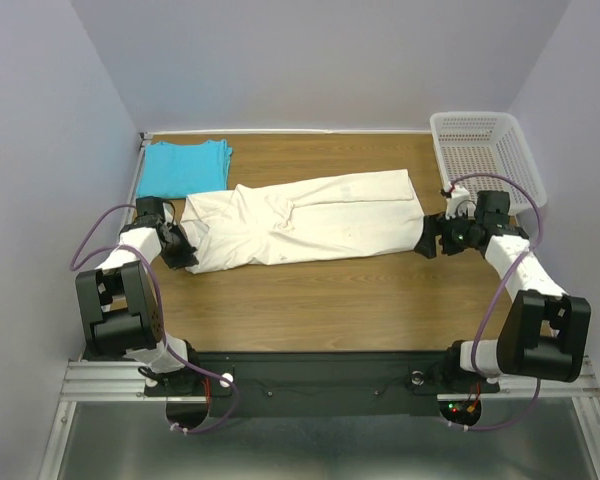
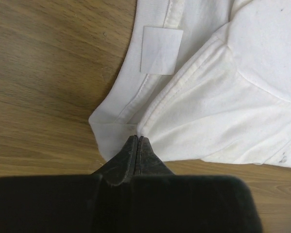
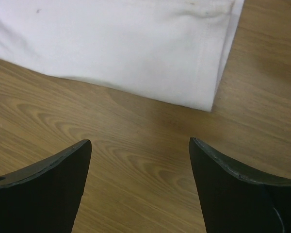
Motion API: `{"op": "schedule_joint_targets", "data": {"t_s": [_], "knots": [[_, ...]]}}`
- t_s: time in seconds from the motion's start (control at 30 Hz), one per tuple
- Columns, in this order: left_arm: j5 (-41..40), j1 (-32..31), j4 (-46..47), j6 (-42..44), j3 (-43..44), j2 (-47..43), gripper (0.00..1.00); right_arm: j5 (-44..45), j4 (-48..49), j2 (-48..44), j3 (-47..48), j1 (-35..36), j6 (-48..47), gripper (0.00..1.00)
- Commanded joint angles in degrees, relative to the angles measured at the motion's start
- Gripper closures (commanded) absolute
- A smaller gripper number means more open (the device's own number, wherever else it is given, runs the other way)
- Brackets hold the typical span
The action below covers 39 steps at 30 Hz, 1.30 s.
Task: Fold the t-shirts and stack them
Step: Fold the tshirt
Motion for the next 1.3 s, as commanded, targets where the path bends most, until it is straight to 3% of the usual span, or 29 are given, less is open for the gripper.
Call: {"op": "schedule_joint_targets", "data": {"t_s": [0.0, 0.27, 0.9, 1.27], "knots": [[1.1, 0.1, 0.3, 0.8, 1.2, -2.0, 1.0, 4.3, -0.4, 1.4, 2.8, -1.5, 2.7, 0.14], [2.4, 0.2, 0.7, 0.8, 0.7, -3.5, 1.0, 6.5, 1.0, 8.2, 4.2, -3.6, 3.8, 0.28], [4.2, 0.1, 1.0, 0.8, 0.0, -4.3, 1.0, 5.5, 11.6, 18.6, 7.1, -3.6, 10.2, 0.38], [4.2, 0.1, 1.1, 0.6, -0.1, -4.5, 1.0, 4.1, 12.4, 19.0, 6.4, -3.6, 10.0, 0.69]]}}
